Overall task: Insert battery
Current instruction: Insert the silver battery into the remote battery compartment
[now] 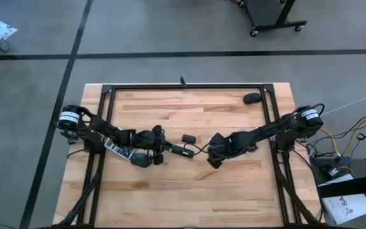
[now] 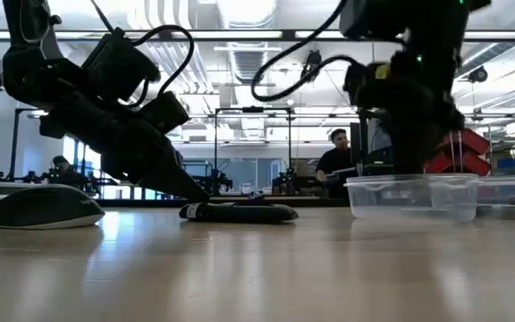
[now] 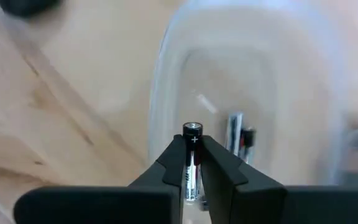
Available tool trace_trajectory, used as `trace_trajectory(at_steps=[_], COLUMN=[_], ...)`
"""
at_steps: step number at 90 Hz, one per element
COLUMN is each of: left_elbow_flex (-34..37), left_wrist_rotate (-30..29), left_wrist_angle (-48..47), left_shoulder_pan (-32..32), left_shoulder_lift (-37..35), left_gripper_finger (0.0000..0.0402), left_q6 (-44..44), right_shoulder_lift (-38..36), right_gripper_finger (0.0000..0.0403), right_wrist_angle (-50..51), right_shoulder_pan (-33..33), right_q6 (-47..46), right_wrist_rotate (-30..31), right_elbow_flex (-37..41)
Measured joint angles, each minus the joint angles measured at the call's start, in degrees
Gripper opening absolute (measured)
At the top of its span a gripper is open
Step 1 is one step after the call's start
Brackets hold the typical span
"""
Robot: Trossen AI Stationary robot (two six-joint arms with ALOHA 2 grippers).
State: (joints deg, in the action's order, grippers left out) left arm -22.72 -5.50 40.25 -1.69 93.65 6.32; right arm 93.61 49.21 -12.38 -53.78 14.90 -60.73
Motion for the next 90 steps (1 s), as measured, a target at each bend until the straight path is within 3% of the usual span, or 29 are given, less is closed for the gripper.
trace_trajectory(at_steps=[28,65,90], left_elbow_flex=[-0.02,-0.02,-0.02], left_wrist_rotate=[0.02,0.04,0.07], left_wrist_angle=[0.0,-0.09,-0.1], left_shoulder_pan=[0.0,0.01,0.01], left_shoulder_lift=[0.0,0.0,0.0], left_gripper_finger=[0.0022,0.0022,0.0022], left_q6=[-0.01,0.0,0.01], right_shoulder_lift=[0.34,1.55,7.75], right_gripper_finger=[0.0018,0.0018,0.0018], right_wrist_angle=[-2.5,-25.81,-38.02], right_shoulder_pan=[1.95,5.31,5.29], right_q6=[13.99,25.06,28.55], right_wrist_rotate=[7.76,7.15,3.9], right_elbow_flex=[-10.13,-7.61,-6.12])
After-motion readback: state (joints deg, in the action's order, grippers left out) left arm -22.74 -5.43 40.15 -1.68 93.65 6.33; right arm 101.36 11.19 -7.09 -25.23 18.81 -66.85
